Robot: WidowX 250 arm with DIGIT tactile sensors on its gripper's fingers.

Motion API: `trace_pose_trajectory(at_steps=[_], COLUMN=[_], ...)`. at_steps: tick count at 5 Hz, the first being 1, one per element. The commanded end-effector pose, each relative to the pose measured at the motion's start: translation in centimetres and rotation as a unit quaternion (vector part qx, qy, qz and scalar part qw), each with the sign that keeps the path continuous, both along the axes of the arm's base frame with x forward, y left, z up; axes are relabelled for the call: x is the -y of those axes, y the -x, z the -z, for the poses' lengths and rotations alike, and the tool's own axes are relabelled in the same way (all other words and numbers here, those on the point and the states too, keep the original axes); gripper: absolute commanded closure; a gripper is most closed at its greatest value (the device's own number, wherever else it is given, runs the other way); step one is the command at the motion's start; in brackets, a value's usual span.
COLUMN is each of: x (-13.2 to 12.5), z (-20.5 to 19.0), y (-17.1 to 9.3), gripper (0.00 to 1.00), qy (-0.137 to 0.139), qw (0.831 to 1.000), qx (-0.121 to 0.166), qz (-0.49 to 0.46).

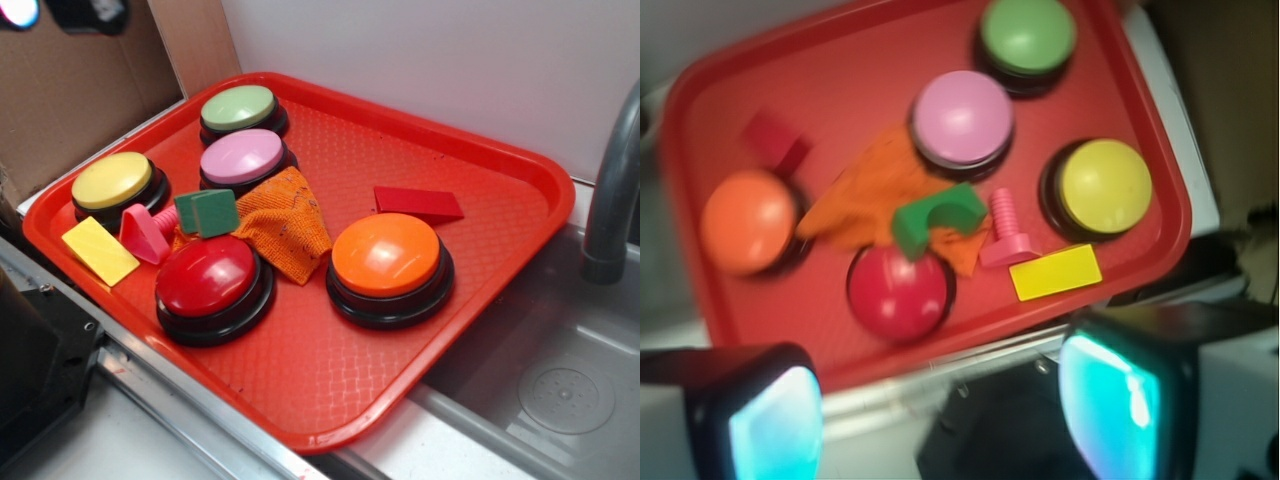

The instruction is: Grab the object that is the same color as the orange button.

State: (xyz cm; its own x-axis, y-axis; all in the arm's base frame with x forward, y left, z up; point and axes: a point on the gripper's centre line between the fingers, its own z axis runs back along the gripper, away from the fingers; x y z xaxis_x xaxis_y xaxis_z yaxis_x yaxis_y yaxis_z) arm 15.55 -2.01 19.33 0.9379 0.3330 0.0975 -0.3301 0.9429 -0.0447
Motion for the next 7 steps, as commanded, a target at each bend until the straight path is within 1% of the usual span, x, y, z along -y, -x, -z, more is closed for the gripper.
trace_pose_trajectory(at_steps=[1, 2, 3, 4, 5, 6, 7], x=[0.1, 0.9, 1.9, 2.2, 2.2, 2.1, 2.5], z=[4.7, 7.6, 9.9, 11.7, 13.6, 15.3, 16.3], y=[-4.3, -6.8, -8.3, -10.0, -11.1, -11.6, -11.2], gripper=[0.00, 0.00, 0.00, 0.00, 0.00, 0.00, 0.00], qy=[0.013, 0.013, 0.016, 0.011, 0.003, -0.001, -0.009], qw=[0.986, 0.977, 0.973, 0.971, 0.971, 0.971, 0.971], qx=[0.052, 0.071, 0.074, 0.077, 0.058, 0.045, 0.030], qz=[-0.159, -0.200, -0.219, -0.225, -0.233, -0.235, -0.236])
